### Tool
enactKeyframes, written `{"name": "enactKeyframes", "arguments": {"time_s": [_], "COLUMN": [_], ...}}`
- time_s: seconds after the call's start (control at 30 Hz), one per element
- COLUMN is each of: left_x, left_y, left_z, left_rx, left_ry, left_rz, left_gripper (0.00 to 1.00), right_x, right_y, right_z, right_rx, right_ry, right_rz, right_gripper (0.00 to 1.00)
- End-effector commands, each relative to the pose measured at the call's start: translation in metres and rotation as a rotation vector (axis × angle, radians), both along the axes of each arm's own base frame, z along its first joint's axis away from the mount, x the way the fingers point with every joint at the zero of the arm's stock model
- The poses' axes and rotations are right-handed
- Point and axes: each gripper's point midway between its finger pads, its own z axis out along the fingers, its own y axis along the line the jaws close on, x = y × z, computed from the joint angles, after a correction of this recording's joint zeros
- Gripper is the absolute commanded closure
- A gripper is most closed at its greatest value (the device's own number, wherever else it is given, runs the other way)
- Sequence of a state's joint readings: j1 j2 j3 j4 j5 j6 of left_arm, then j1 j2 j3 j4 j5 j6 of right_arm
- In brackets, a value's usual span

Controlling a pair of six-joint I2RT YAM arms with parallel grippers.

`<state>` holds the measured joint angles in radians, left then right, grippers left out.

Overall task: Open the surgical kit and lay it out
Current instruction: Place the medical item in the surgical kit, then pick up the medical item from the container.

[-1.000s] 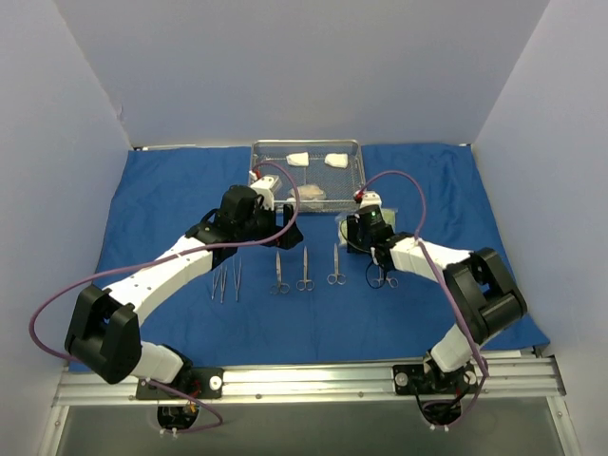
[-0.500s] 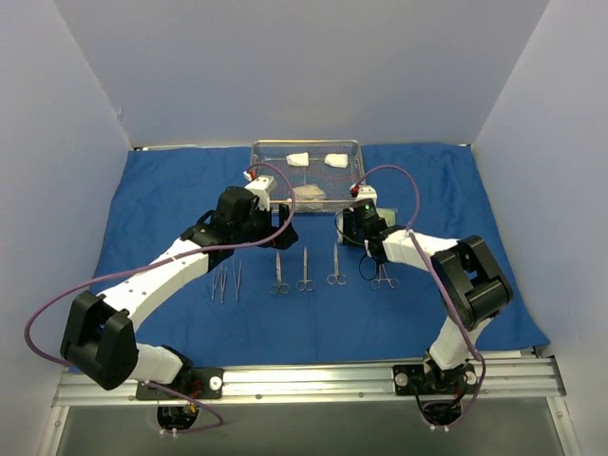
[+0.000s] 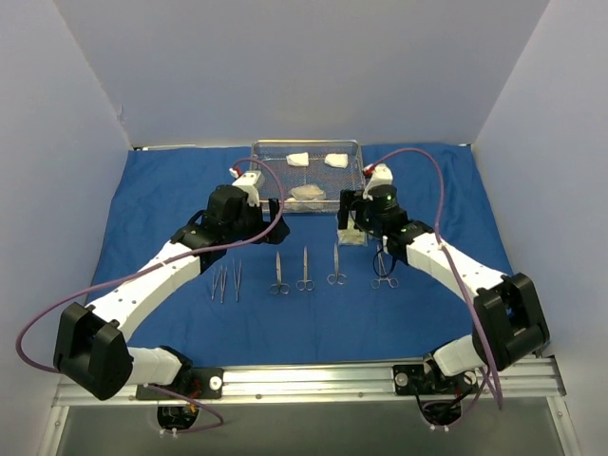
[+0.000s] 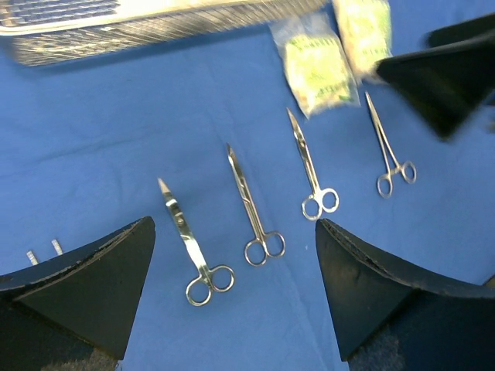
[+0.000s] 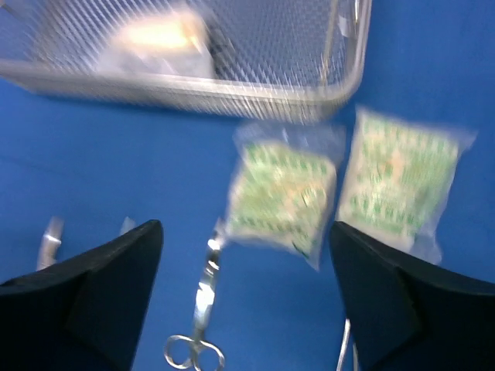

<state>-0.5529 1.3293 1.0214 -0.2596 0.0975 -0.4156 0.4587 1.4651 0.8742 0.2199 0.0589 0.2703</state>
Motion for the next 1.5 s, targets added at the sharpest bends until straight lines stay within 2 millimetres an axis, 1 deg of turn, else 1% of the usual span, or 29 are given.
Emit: {"name": "enactKeyframes", "arguments": {"time_s": [0.0,0.03,0.07,0.1,0.13,0.17,0.2,0.23,0.27,0.3,0.37,0.4,0.43,0.47,0.5,0.57,0.6,0.67,0.7,0.9,1.0,1.07,1.17,1.2,1.27,1.3,1.37,1.4,1.47], "left_x": [0.018,0.025,0.029,0.031,0.039,0.043,0.046,0.051,0.058,0.059,0.065,0.067,0.068,0.069,0.072,0.075,0.077,0.079,0.079,0.085,0.086,0.087,0.088,0.088,0.088,0.089,0.090,0.090,0.090], "left_y": [0.016,0.022,0.025,0.026,0.033,0.036,0.039,0.043,0.055,0.057,0.069,0.070,0.072,0.075,0.079,0.088,0.091,0.094,0.095,0.102,0.103,0.103,0.103,0.102,0.102,0.103,0.103,0.104,0.103], "left_z": [0.038,0.038,0.040,0.041,0.043,0.044,0.043,0.041,0.039,0.035,0.025,0.023,0.019,0.016,0.015,0.009,0.006,0.003,0.002,-0.012,-0.017,-0.018,-0.019,-0.020,-0.021,-0.021,-0.021,-0.021,-0.023], "left_rx": [-0.051,-0.056,-0.062,-0.075,-0.084,-0.091,-0.104,-0.107,-0.112,-0.131,-0.149,-0.162,-0.165,-0.159,-0.150,-0.120,-0.101,-0.089,-0.082,-0.053,-0.046,-0.045,-0.043,-0.041,-0.038,-0.035,-0.037,-0.036,-0.038], "left_ry": [-0.060,-0.053,-0.051,-0.039,-0.037,-0.033,-0.016,-0.002,0.012,0.043,0.080,0.095,0.103,0.106,0.100,0.099,0.099,0.105,0.107,0.125,0.140,0.143,0.146,0.146,0.152,0.149,0.147,0.147,0.153], "left_rz": [0.120,0.145,0.156,0.159,0.184,0.193,0.210,0.228,0.262,0.272,0.301,0.312,0.319,0.332,0.350,0.393,0.407,0.418,0.423,0.453,0.456,0.457,0.452,0.449,0.447,0.444,0.449,0.447,0.446], "left_gripper": [0.06,0.06,0.06,0.06,0.06,0.06,0.06,0.06,0.06,0.06,0.06,0.06,0.06,0.06,0.06,0.06,0.06,0.06,0.06,0.06,0.06,0.06,0.06,0.06,0.06,0.06,0.06,0.06,0.06], "right_x": [0.018,0.026,0.034,0.045,0.057,0.066,0.081,0.091,0.099,0.116,0.130,0.138,0.148,0.152,0.157,0.161,0.161,0.163,0.163,0.165,0.167,0.170,0.175,0.176,0.181,0.181,0.184,0.185,0.186], "right_y": [0.011,0.014,0.013,0.022,0.026,0.028,0.036,0.044,0.049,0.059,0.067,0.072,0.076,0.075,0.076,0.074,0.077,0.084,0.085,0.103,0.111,0.115,0.119,0.118,0.112,0.109,0.105,0.105,0.101], "right_z": [0.064,0.070,0.075,0.092,0.084,0.084,0.102,0.080,0.076,0.069,0.056,0.028,0.034,0.026,0.002,-0.009,-0.022,-0.026,-0.036,-0.056,-0.063,-0.061,-0.062,-0.066,-0.066,-0.068,-0.067,-0.065,-0.060], "right_rx": [0.032,0.037,0.041,0.066,0.066,0.069,0.085,0.075,0.073,0.071,0.068,0.054,0.060,0.055,0.045,0.050,0.066,0.090,0.093,0.199,0.253,0.283,0.293,0.286,0.267,0.257,0.236,0.237,0.213], "right_ry": [-0.150,-0.175,-0.191,-0.225,-0.216,-0.214,-0.247,-0.196,-0.185,-0.176,-0.143,-0.088,-0.074,-0.044,0.011,0.058,0.084,0.098,0.118,0.164,0.184,0.173,0.155,0.158,0.145,0.147,0.130,0.121,0.105], "right_rz": [0.062,0.067,0.060,0.084,0.094,0.095,0.106,0.128,0.129,0.138,0.144,0.148,0.141,0.112,0.090,0.038,0.030,0.038,0.038,0.037,0.043,0.047,0.048,0.043,0.015,0.002,-0.019,-0.016,-0.026], "right_gripper": [0.09,0.01,0.00,0.00,0.00,0.00,0.00,0.00,0.00,0.00,0.00,0.01,0.01,0.01,0.01,0.01,0.01,0.02,0.03,0.04,0.08,0.10,0.18,0.27,0.34,0.44,0.56,0.71,0.83]}}
